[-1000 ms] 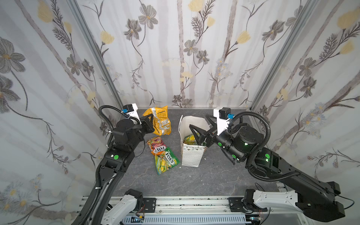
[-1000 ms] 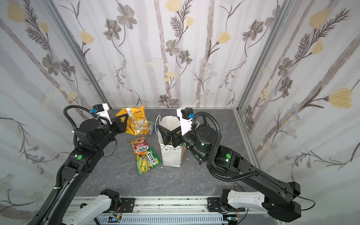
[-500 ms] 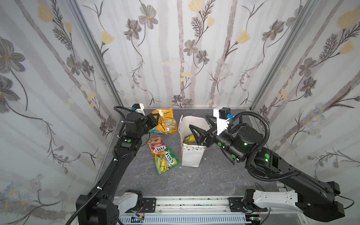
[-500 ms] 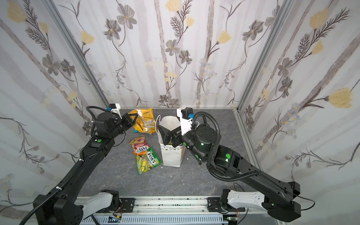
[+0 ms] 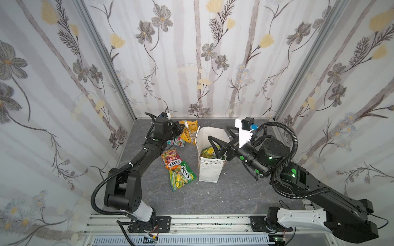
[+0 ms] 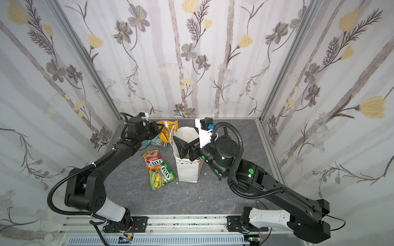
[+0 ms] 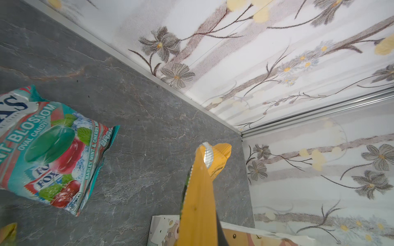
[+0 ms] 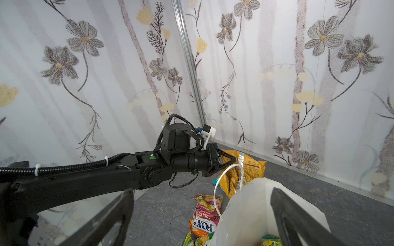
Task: Take the snacks out of the paper bag
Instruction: Place the snack at the top-center of the table.
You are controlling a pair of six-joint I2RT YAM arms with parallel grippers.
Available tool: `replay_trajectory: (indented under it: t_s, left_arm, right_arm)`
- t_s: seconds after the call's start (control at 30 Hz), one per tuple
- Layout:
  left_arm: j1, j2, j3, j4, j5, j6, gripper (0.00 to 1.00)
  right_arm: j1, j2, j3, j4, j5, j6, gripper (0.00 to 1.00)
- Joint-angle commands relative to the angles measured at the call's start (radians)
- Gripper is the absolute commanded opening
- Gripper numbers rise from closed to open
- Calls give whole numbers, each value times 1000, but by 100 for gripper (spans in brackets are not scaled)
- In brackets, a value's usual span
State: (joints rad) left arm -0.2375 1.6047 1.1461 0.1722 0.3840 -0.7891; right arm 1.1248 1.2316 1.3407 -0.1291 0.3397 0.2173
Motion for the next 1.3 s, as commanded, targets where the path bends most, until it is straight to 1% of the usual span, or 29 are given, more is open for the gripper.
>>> replay_trajectory:
  t_s: [0.0,0.13,0.33,0.37,0.43,0.57,0.67,0.77,0.9,1.07,1.23,1.27]
  left_arm:
    - [-14,79,55,56,30,-4,0]
    - [-35,194,145,31,43,13,0]
    - [-65,354,299,-74,51,51,0]
    - [-69,375,300,-81,52,55,0]
    - [-68,409,350,-94,45,63,0]
    - [-67,479,423,-168,20,121,0]
    - [-66,523,481,-224,7,161,3]
    - [-64,556,529,-276,-21,186,9]
    - [-64,595,593,-338,-27,213,20]
    - [-58,597,646,-405,-57,231,34]
    - [-57,535,644,-464,-161,242,63]
    - [-57,523,645,-476,-181,247,66]
  right_arm:
    - [1,-5,-4,18,8,9,100]
    - [1,-16,-14,11,13,16,100]
    - [1,-42,-24,2,24,26,100]
    - [2,-46,-24,-3,25,28,100]
    - [1,-55,-24,-15,32,30,100]
    - [1,-86,-38,-31,48,45,100]
    - [1,-108,-54,-31,59,56,100]
    - [1,-118,-58,-36,62,65,100]
    - [1,-121,-68,-41,61,79,99]
    - [1,-128,-76,-38,58,91,100]
    - [1,-130,-78,-36,62,91,100]
    - [1,-129,-78,-34,61,91,100]
